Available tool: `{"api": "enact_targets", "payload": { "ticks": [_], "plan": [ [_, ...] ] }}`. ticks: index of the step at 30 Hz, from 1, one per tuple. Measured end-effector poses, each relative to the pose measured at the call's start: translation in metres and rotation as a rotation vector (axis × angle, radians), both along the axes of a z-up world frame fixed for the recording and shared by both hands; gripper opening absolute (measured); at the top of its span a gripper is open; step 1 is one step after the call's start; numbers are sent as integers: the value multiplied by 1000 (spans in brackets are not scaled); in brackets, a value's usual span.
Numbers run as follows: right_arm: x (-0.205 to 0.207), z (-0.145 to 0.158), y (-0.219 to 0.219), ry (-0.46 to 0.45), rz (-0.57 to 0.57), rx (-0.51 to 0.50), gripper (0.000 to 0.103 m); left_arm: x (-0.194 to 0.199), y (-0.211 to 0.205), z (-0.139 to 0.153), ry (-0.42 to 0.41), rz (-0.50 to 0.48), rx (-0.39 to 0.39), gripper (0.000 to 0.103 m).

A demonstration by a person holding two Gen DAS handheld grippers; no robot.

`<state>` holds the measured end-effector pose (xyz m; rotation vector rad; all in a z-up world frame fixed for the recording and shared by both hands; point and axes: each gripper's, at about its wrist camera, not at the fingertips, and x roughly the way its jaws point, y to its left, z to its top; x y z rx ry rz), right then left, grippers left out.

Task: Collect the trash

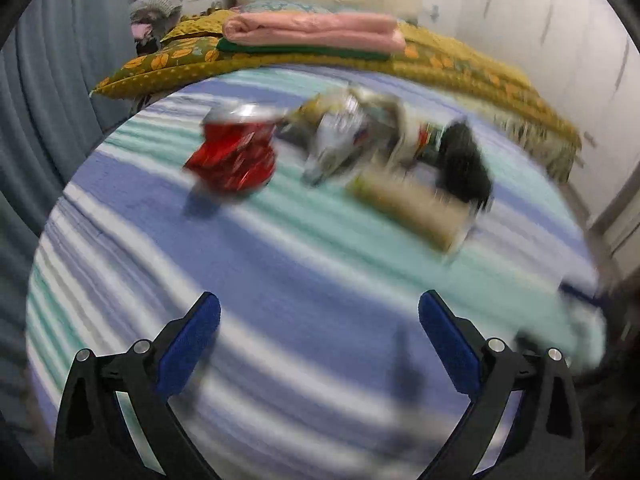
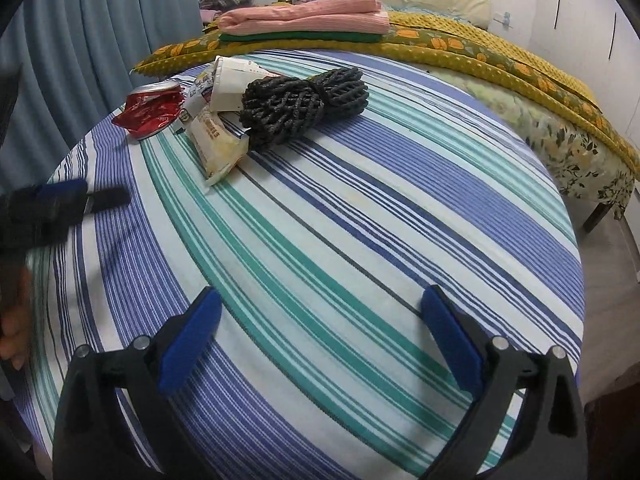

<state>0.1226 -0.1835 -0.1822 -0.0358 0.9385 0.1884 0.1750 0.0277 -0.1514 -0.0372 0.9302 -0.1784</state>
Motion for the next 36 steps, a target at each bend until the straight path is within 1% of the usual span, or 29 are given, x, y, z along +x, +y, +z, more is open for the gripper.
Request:
{"api": "enact_targets", "payload": {
  "ticks": [1, 3, 6, 8, 10, 12, 17, 20, 23, 25, 27, 29, 30, 33, 36],
  "plan": [
    [0, 0, 0, 1, 0, 1, 97, 8, -6, 4, -16, 11, -21, 99],
    [0, 0, -1, 1, 0, 2, 97, 26, -18, 9, -37, 45, -23, 99],
    [0, 0, -1, 2, 0, 4, 97, 54, -33, 4, -24, 95, -35, 99],
    [0, 0, -1, 2, 0, 4, 97, 68, -41, -4, 0, 119, -14, 99],
    [0, 0, -2, 2, -1, 6, 97, 75, -48, -12, 25, 126, 43, 99],
    [0, 0, -2, 3, -1, 6, 97, 70, -46, -14, 25, 110, 76, 98],
    [0, 0, -2, 3, -1, 6, 97, 51, -27, -12, 21, 52, 107, 99],
    [0, 0, -2, 3, -1, 6, 98, 51, -27, -12, 33, 2, 69, 99],
    [0, 0, -2, 3, -1, 6, 97, 57, -38, -16, 43, -2, 61, 99],
    [0, 0, -2, 3, -1, 6, 97, 61, -48, -21, 53, 7, 70, 99],
    [0, 0, -2, 3, -2, 6, 97, 59, -56, -23, 52, 0, 97, 99],
    [0, 0, -2, 3, -1, 6, 97, 54, -59, -23, 51, -38, 129, 99],
    [0, 0, -2, 4, -1, 6, 97, 47, -56, -23, 49, -62, 149, 99],
    [1, 0, -2, 4, -1, 6, 97, 36, -40, -22, 42, -78, 177, 99],
    [1, 0, -2, 4, -1, 5, 97, 33, -25, -22, 46, -106, 132, 99]
  ]
}}
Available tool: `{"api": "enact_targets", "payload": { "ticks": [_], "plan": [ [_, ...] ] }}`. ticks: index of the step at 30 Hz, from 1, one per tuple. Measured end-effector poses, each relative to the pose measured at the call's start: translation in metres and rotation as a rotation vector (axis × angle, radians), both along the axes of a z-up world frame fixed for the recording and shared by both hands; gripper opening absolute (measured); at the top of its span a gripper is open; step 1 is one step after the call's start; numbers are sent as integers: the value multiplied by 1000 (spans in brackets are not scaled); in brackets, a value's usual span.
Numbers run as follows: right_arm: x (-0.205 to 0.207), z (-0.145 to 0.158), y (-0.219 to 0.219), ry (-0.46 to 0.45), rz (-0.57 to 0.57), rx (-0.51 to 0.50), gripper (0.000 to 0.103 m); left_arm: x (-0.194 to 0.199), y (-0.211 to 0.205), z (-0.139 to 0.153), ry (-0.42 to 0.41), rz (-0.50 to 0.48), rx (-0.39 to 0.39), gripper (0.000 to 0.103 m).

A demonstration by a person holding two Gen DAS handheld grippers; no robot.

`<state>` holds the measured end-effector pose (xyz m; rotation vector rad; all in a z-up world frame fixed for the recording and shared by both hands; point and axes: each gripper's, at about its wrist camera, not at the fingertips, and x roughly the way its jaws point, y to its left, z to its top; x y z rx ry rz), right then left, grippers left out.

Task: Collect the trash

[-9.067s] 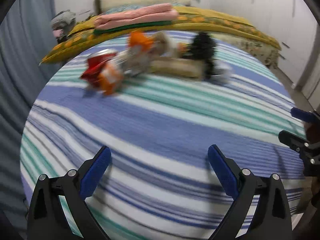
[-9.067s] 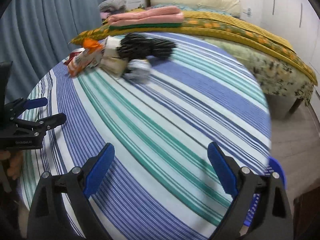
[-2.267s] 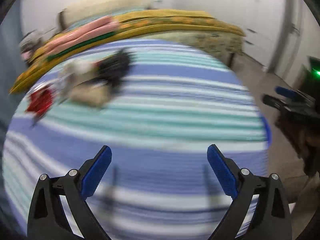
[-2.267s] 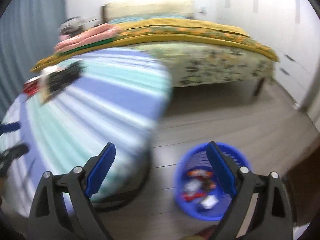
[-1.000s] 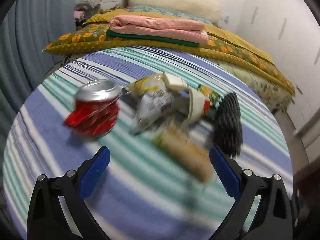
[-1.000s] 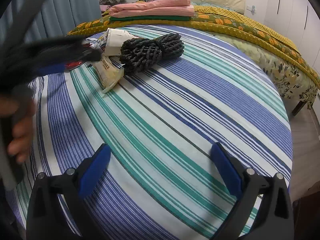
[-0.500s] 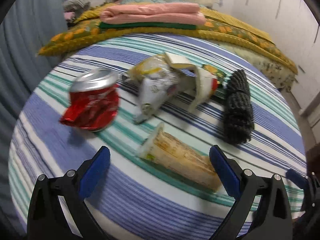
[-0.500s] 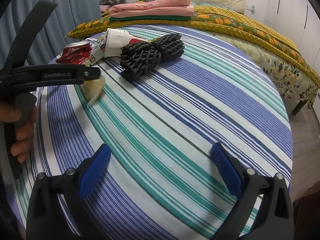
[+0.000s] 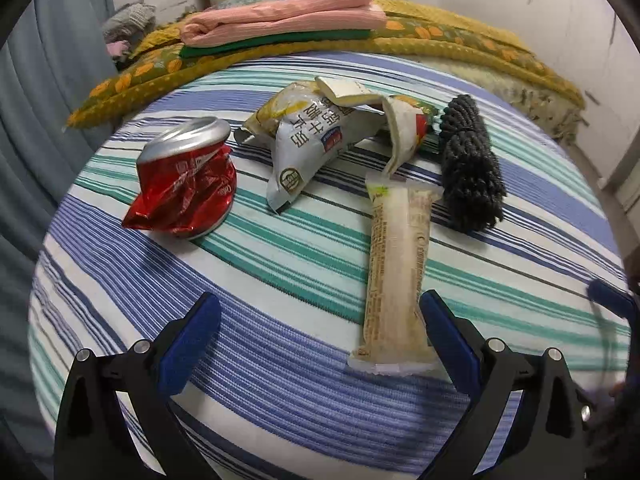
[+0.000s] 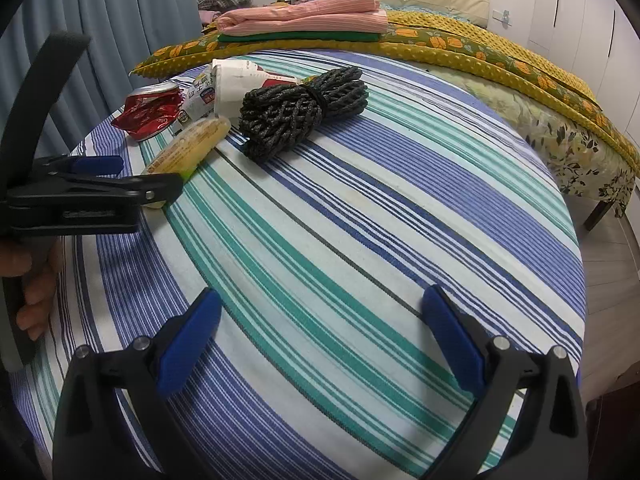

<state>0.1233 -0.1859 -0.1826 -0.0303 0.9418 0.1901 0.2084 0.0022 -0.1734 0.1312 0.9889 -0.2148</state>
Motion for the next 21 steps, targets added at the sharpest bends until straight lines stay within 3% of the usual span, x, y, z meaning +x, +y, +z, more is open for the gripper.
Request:
{"api": "enact_targets", "payload": {
  "ticks": [4, 7, 8, 9, 10, 11, 18, 21],
  "plan": [
    [0, 0, 0, 0, 0, 0, 97, 4, -9, 2, -22, -64, -19, 96],
    [0, 0, -1, 0, -1, 0, 97, 4, -25, 4, -24, -127, 9, 71],
    [0, 0, -1, 1, -2, 1, 97, 2, -27, 5, -26, -146, 6, 54],
    [0, 0, -1, 1, -4, 1, 97, -2, -29, 6, -25, -171, -5, 46],
    [0, 0, -1, 1, -4, 1, 97, -5, -30, 7, -26, -177, 1, 27],
    [0, 0, -1, 1, -5, 1, 97, -8, -29, 8, -21, -181, 3, 23],
    [2, -1, -2, 1, -9, -1, 97, -44, 9, 11, 22, -121, -82, 27],
    [2, -1, -2, 1, -9, -1, 97, -53, 8, 10, -3, -142, -64, 63]
  ]
}}
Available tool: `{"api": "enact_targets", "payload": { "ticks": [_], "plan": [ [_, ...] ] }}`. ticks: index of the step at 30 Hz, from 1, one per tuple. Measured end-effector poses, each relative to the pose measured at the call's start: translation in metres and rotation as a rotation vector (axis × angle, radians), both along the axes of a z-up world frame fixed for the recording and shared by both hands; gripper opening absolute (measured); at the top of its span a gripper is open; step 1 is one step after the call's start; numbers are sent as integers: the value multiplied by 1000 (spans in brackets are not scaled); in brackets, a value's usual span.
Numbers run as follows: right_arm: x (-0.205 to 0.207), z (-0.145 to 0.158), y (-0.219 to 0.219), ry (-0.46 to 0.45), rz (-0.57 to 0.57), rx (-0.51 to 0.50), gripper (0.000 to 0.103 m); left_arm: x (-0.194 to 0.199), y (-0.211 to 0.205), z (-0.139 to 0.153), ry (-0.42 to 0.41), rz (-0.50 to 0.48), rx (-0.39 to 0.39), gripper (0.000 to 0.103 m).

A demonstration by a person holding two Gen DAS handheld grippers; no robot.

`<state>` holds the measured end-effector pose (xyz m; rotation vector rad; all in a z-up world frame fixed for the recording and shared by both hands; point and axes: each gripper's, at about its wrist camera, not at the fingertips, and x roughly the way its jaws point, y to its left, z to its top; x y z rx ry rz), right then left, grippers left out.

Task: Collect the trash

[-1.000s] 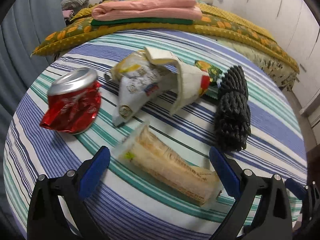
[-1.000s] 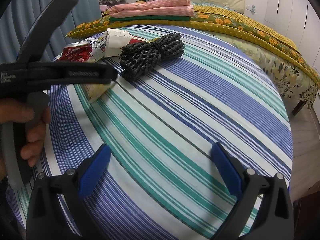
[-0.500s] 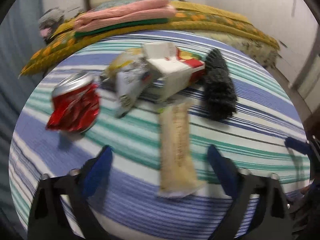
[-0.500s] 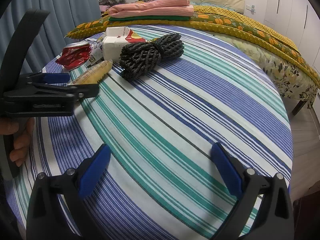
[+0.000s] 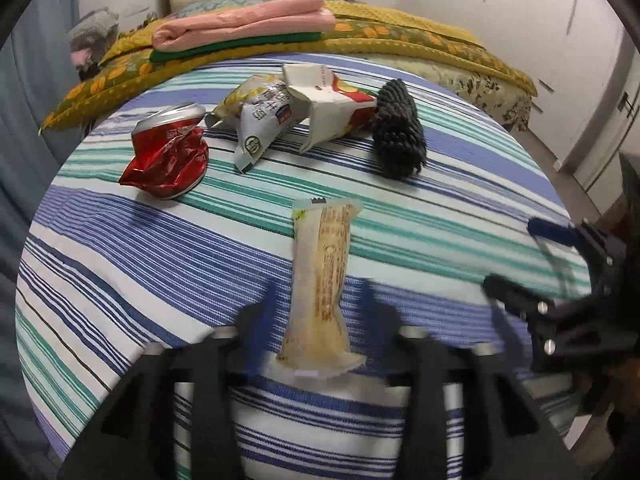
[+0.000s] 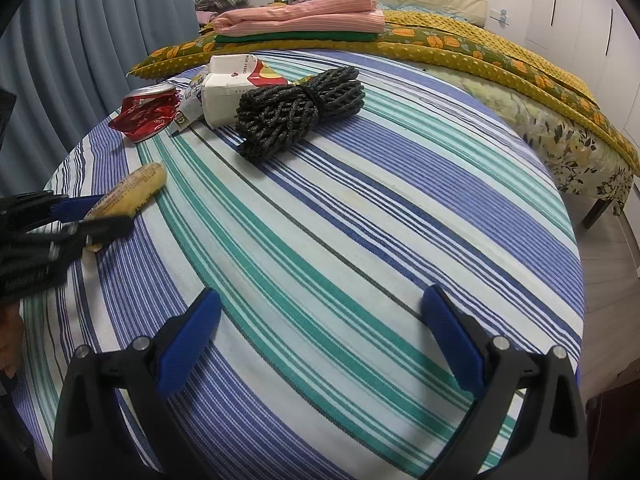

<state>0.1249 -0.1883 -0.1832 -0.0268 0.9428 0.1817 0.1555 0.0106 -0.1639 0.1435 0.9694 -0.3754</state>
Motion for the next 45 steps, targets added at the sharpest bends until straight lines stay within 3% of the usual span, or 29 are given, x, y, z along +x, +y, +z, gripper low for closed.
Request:
{"api": "enact_targets", "payload": {
  "ticks": [1, 5, 8, 13, 16, 19, 22, 23, 25, 28, 35, 39, 42, 45],
  "plan": [
    [0, 0, 0, 0, 0, 1, 97, -2, -2, -2, -6, -2, 21, 78],
    [1, -1, -2, 3, -4, 10, 98, -3, -6, -5, -25, -8, 76, 88],
    [1, 1, -5, -1, -4, 29, 98, 1, 1, -8, -24, 4, 66, 96],
    [27, 24, -14, -35, -71, 119, 97, 3, 4, -9, -25, 19, 57, 98],
    [59, 37, 6, -21, -48, 172, 97, 4, 4, -9, -24, 22, 54, 99],
    [94, 30, 40, 29, -14, 162, 97, 4, 4, -9, -23, 22, 52, 99],
    [118, 15, 53, 45, -72, 77, 95, 4, 3, -8, -22, 23, 51, 99],
    [120, 13, 51, 32, -98, 63, 92, 4, 3, -8, -22, 23, 50, 99],
    [121, 10, 41, 34, -125, 54, 48, 4, 3, -8, -22, 23, 50, 99],
    [106, 17, 24, 28, -88, 77, 41, 4, 4, -9, -22, 23, 50, 99],
    [18, 37, -2, 38, 147, 80, 41, 4, 4, -8, -22, 23, 50, 99],
    [-16, 26, -8, 74, 178, 50, 45, 4, 4, -8, -22, 23, 51, 99],
    [-31, 15, -16, 66, 145, 26, 58, 4, 3, -9, -22, 24, 51, 99],
    [-40, 14, -21, 50, 114, 88, 75, 4, 3, -8, -22, 24, 51, 99]
  ]
}}
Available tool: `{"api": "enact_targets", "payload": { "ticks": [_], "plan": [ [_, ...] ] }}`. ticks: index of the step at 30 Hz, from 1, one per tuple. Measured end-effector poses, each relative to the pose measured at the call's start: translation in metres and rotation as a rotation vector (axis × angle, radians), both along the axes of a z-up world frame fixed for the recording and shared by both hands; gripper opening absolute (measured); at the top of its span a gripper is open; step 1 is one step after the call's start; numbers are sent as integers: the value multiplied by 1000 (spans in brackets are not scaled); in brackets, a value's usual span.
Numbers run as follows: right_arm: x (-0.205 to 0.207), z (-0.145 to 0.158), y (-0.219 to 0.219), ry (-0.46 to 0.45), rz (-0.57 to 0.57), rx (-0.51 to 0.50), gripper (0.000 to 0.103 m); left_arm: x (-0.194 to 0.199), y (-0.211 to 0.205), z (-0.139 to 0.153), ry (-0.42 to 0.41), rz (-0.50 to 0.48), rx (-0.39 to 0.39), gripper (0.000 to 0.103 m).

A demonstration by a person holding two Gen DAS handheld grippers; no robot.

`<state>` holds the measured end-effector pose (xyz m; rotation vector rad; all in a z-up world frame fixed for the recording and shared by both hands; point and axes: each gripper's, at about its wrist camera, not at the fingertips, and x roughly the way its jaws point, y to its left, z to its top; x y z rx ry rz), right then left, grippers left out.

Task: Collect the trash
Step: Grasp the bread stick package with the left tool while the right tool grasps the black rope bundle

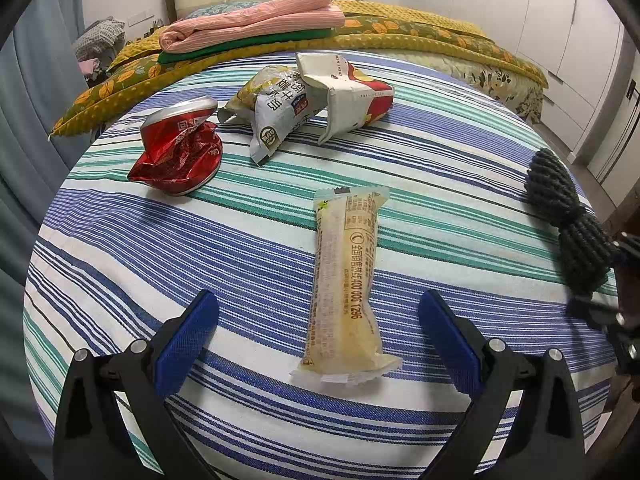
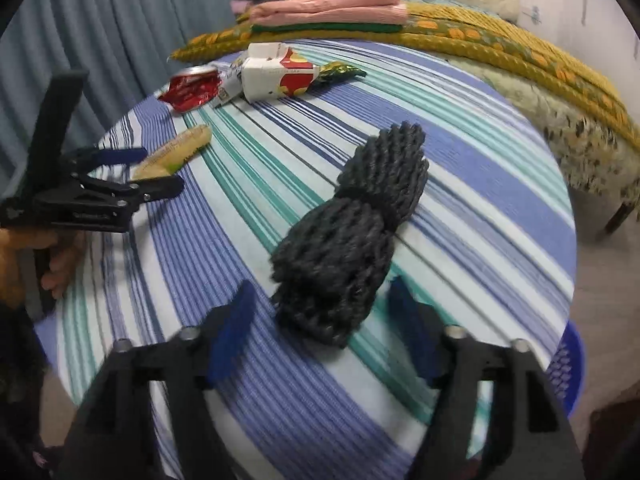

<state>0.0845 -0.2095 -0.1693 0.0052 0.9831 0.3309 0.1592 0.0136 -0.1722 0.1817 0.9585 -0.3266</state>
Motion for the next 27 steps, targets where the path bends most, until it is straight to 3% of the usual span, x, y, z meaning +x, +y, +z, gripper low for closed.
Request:
{"api": "enact_targets", "payload": {
  "ticks": [4, 9, 14, 18, 24, 25, 26, 27],
  "plan": [
    [-5, 0, -8, 6, -41, 44, 82, 0, 0, 0, 0, 0, 0, 99],
    [-9, 11, -20, 20, -100, 60, 83, -1, 2, 1, 4, -11, -16, 99],
    [3, 26, -22, 41, -121, 98, 84, -6, 12, 4, 36, -81, -29, 99],
    [22, 28, -23, 66, -170, 145, 84, -4, 22, 12, 62, -43, -108, 97],
    [49, 14, -21, 154, -229, 177, 83, -6, 11, 12, 63, -37, -64, 73],
    [51, 11, -21, 170, -232, 176, 77, -8, 8, 12, 58, -43, -51, 66],
    [52, 9, -21, 178, -228, 170, 65, -11, 6, 13, 53, -51, -39, 51],
    [52, 8, -20, 187, -216, 161, 48, -12, 4, 14, 51, -60, -33, 43]
  ]
}}
